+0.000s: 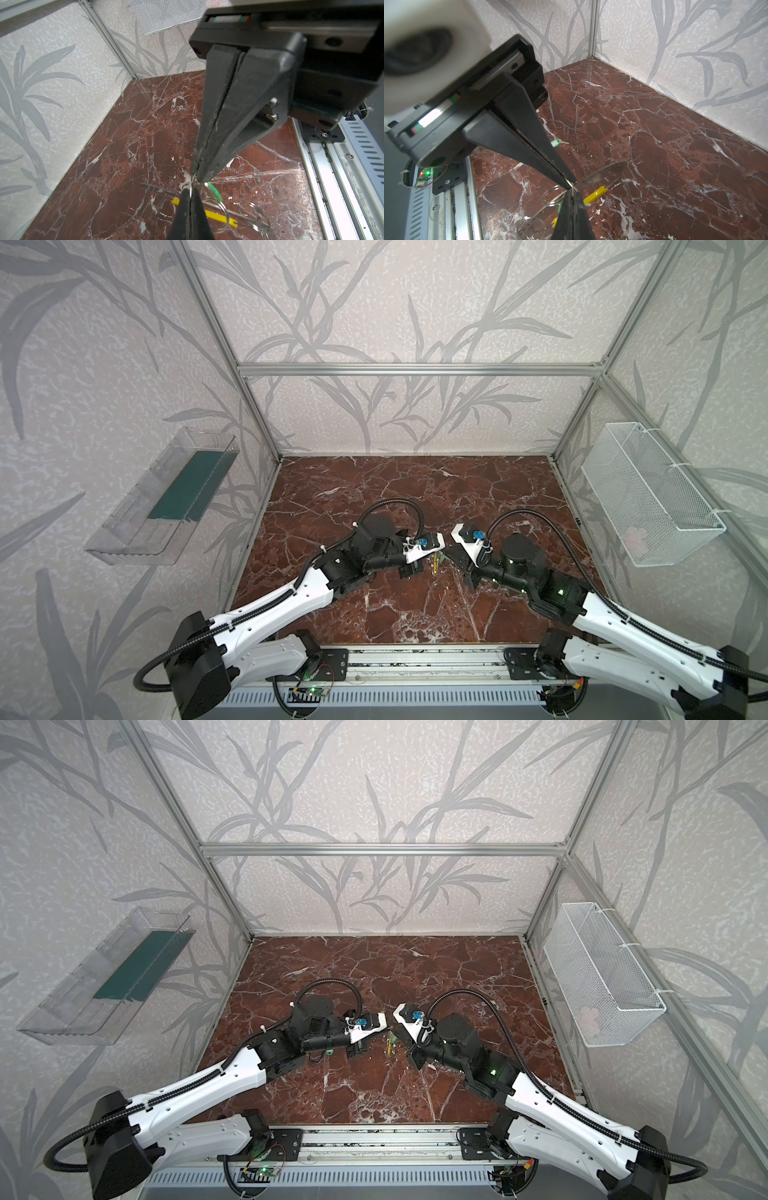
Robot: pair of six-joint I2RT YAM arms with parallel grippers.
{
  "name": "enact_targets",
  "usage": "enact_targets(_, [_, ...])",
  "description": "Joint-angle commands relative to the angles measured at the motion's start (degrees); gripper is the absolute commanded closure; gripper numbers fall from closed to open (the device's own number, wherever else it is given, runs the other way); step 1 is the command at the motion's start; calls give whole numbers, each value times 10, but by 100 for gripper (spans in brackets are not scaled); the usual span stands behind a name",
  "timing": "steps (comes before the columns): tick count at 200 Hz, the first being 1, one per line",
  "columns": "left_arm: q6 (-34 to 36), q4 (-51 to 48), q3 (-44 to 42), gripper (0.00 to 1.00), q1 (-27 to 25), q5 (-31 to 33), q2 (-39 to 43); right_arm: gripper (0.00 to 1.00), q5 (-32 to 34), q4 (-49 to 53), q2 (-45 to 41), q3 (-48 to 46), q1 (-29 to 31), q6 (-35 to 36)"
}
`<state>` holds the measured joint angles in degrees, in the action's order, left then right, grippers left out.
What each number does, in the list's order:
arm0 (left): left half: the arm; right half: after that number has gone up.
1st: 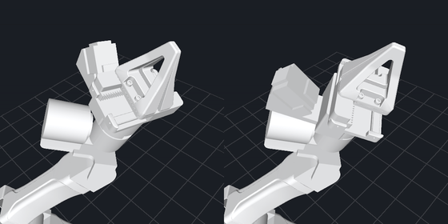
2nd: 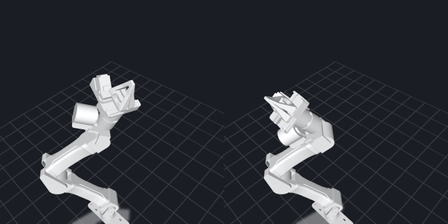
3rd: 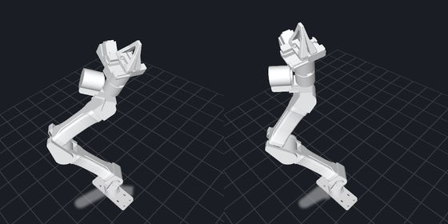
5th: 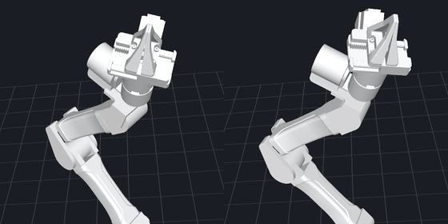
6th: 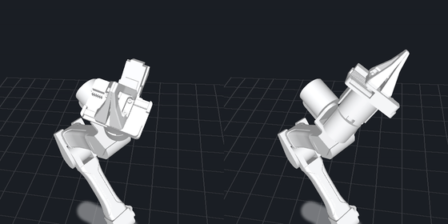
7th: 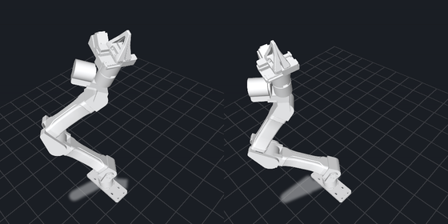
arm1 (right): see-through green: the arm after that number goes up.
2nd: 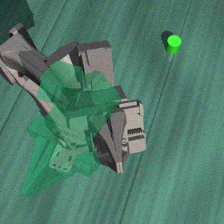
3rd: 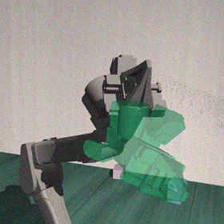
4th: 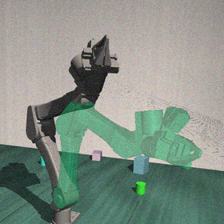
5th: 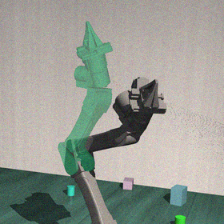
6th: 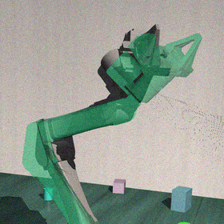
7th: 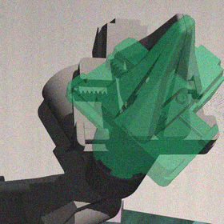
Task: Put the keys on the keyring
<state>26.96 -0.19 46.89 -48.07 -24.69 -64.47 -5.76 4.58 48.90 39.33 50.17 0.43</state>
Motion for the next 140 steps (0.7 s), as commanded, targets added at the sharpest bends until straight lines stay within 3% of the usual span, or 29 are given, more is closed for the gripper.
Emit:
enact_targets(1, [26, 2, 6, 100, -8, 0, 16, 100, 10, -18, -9, -4, -5, -14])
enact_targets(140, [50, 13, -11, 100, -11, -8, 35, 100, -19, -22, -20, -14, -24, -59])
